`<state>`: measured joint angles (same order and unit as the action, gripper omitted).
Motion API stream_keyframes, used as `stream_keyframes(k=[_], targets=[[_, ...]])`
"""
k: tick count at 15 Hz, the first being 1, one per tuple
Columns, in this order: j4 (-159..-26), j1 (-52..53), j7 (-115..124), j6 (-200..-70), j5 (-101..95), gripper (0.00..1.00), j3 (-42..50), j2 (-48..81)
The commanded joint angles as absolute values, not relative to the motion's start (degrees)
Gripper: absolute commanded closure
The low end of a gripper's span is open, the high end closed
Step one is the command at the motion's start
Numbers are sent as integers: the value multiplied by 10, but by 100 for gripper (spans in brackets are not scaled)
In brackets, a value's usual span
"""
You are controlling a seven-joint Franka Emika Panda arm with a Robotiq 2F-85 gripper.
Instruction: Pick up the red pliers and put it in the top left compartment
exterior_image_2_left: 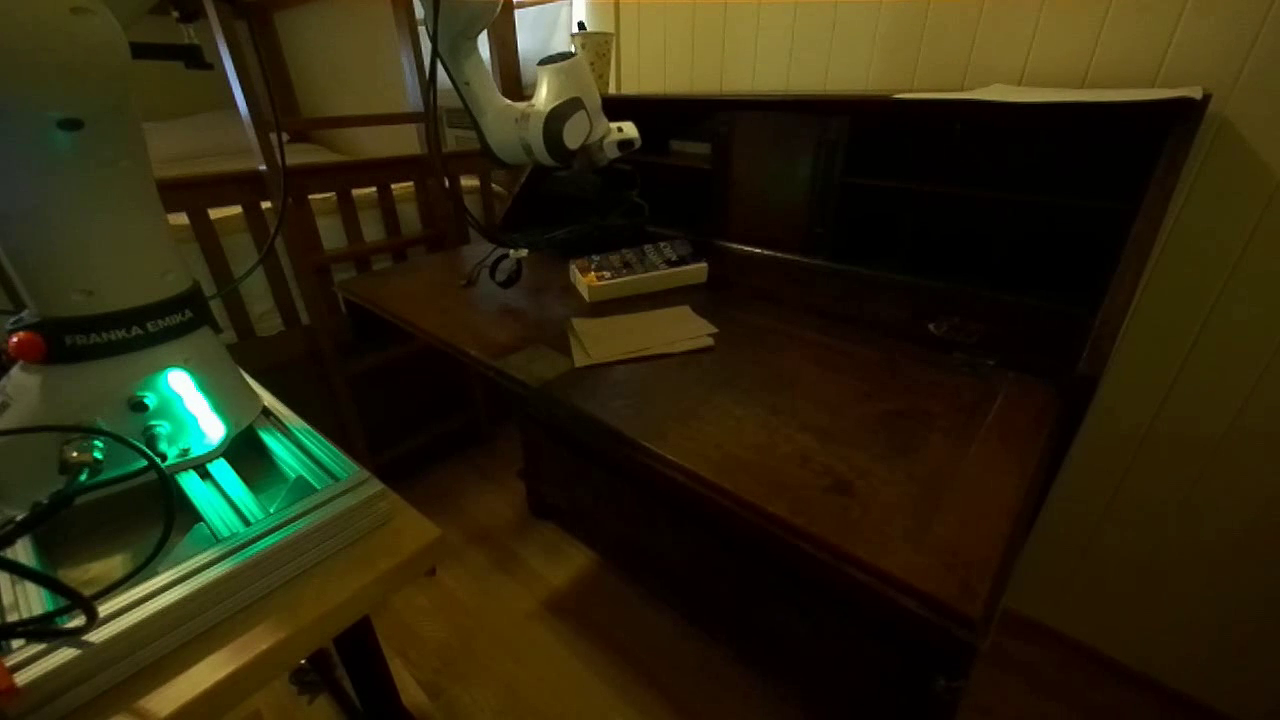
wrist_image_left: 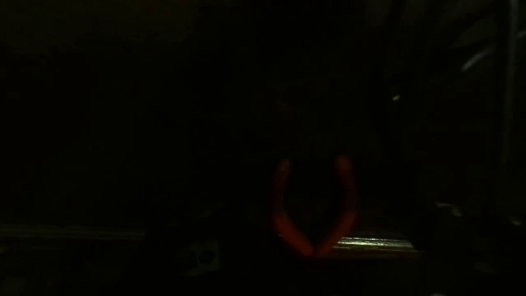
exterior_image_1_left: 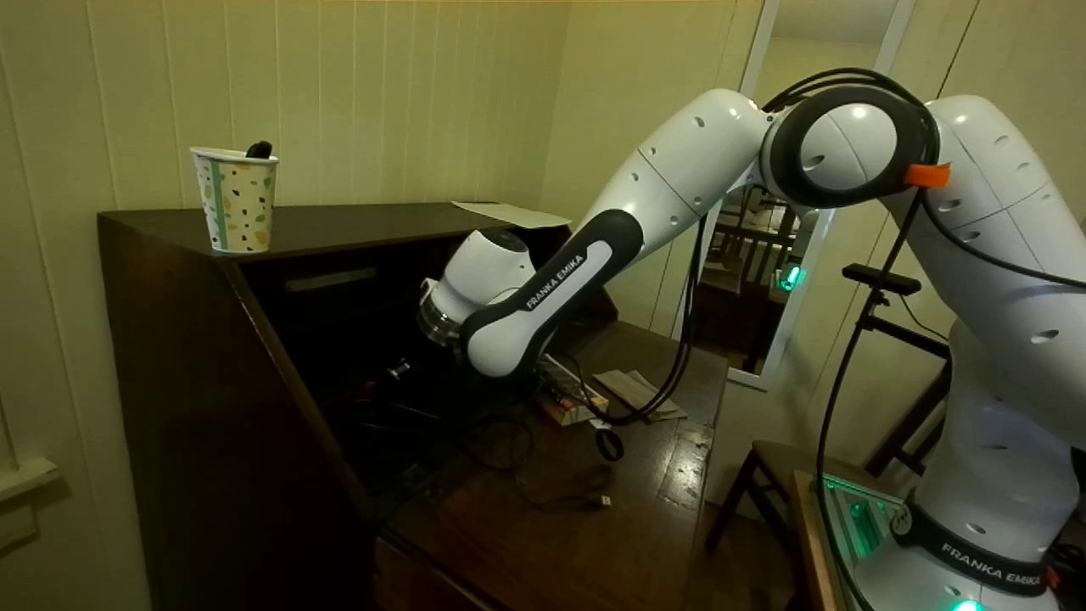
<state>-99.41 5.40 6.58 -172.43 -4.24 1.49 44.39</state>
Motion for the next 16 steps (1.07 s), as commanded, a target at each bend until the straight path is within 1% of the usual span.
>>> stream_keyframes(k=[1, 3, 5, 8, 11, 14, 16], targets=[[-972, 55, 56, -1688, -31, 45, 18, 452], [-970, 56, 58, -1677, -32, 60, 21, 447], [-972, 57, 60, -1661, -32, 71, 22, 439], [-999, 63, 59, -1646, -39, 71, 27, 408], [-1060, 56, 41, -1653, -44, 71, 16, 354], [-1142, 33, 0, -1673, -37, 71, -18, 285], [-1192, 15, -27, -1659, -29, 71, -41, 241]])
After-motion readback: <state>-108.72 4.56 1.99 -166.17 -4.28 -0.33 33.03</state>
